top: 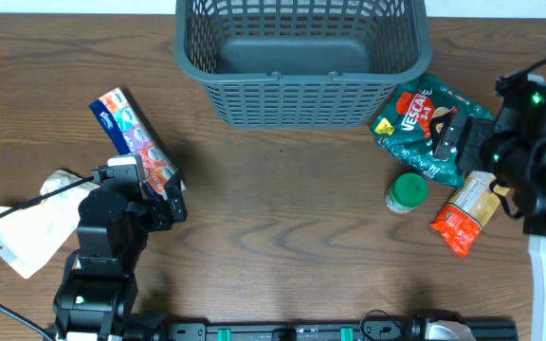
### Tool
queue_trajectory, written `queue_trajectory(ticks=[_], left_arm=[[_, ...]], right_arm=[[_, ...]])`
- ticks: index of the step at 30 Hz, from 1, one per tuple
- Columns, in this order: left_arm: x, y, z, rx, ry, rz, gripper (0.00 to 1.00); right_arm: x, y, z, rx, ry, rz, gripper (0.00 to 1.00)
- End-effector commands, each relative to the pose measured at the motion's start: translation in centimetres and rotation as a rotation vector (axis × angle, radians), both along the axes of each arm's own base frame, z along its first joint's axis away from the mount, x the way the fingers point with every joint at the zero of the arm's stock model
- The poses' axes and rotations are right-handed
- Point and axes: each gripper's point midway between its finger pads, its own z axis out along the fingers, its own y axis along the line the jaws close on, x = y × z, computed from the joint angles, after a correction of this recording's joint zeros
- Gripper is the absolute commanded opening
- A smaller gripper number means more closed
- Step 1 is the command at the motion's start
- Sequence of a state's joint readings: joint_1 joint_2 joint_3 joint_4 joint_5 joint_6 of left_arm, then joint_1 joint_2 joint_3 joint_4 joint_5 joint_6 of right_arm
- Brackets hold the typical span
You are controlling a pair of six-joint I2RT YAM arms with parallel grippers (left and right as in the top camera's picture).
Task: Pack container
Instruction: 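Reach the right gripper to the green Nescafé pouch and grasp it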
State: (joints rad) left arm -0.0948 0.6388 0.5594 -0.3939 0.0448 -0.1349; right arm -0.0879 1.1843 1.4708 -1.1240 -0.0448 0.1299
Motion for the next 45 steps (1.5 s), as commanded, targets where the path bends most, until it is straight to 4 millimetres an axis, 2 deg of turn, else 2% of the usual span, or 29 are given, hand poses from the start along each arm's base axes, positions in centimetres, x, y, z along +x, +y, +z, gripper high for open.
queue_trajectory(ticks=[1, 6, 10, 15, 21, 29, 39, 45], left_arm=[[0.1, 0.3, 1.1, -0.003, -0.019, 0.020, 0.99], [0.1, 0.3, 0.9, -0.002, -0.013, 0.020, 0.98], [0.0, 0.3, 0.8, -0.002, -0.009, 0.020, 0.99], [0.0, 0.3, 0.8, -0.002, -0.009, 0.020, 0.99], [0.0, 0.3, 0.8, -0.002, -0.008, 0.020, 0.99], [-0.1, 0.3, 0.6, -0.002, 0.000, 0.020, 0.99], [-0.3, 0.4, 0.3, 0.000, 0.014, 0.020, 0.99], [-0.3, 0.4, 0.3, 0.000, 0.014, 0.020, 0.98]], right_arm=[[1.2, -0.8, -0.5, -0.004, 0.015, -0.034, 0.99], [2.4, -4.0, -3.4, 0.116, 0.104, -0.215, 0.99], [3.6, -5.8, -5.4, 0.247, 0.146, -0.243, 0.99], [4.8, -9.1, -7.2, 0.262, 0.154, -0.327, 0.99], [6.3, -11.7, -12.0, 0.308, 0.251, -0.430, 0.99], [8.3, -12.5, -18.2, 0.328, 0.364, -0.428, 0.99], [10.1, -11.8, -21.7, 0.281, 0.402, -0.322, 0.99], [11.0, -9.9, -24.8, 0.284, 0.456, -0.230, 0.99]])
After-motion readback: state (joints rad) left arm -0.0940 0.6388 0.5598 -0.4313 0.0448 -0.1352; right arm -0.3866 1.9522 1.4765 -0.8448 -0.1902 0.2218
